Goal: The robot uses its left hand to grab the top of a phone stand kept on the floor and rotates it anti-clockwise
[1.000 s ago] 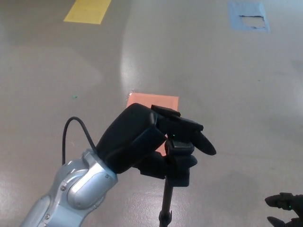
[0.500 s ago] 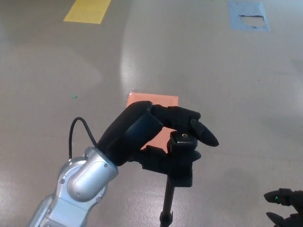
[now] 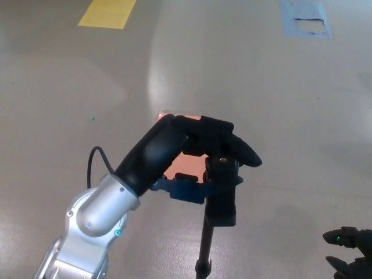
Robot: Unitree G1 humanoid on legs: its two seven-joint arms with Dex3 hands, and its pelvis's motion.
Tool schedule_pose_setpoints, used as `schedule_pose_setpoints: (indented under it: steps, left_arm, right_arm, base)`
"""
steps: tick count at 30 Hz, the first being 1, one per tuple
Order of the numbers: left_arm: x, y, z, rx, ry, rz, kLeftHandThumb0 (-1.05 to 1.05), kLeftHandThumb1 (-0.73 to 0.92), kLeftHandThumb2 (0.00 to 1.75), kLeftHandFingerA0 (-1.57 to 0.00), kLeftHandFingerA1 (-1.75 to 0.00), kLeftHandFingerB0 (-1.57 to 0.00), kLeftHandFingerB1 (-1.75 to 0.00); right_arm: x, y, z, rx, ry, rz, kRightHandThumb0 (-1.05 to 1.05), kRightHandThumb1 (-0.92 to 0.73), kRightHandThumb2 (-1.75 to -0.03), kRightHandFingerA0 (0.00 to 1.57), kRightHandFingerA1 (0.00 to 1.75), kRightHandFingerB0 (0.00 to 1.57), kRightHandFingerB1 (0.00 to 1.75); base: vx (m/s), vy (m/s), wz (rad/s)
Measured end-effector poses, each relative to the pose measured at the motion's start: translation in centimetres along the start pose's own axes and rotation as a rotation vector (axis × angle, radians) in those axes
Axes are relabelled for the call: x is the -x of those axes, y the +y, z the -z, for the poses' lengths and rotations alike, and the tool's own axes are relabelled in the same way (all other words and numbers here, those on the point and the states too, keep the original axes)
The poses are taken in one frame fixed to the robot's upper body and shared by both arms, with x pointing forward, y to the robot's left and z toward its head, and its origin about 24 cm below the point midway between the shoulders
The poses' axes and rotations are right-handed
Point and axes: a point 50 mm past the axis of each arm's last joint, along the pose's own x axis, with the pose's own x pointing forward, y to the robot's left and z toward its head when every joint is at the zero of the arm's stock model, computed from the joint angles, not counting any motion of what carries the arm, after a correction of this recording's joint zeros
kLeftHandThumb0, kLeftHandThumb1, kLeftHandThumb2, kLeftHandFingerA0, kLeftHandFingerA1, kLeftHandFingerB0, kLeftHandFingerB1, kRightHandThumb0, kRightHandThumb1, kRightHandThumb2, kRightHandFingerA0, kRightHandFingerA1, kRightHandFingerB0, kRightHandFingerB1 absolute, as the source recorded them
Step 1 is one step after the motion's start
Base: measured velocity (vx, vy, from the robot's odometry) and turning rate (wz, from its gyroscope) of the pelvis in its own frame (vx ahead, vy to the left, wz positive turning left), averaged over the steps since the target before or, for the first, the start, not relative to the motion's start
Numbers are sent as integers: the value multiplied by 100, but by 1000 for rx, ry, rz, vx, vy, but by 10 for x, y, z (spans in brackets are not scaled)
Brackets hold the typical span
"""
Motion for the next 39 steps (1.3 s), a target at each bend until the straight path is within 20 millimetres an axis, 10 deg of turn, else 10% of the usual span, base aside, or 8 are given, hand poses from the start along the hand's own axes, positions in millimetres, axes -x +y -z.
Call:
schedule_pose_setpoints:
  steps: [39]
  left_arm:
    - [-7, 5, 8, 453, 166, 35, -16, 75, 63, -112, -62, -90, -62]
  right_arm:
    - [-1, -7, -11, 7, -24, 15, -61, -67, -88, 49, 53, 8, 36]
  base:
    - [0, 0, 0]
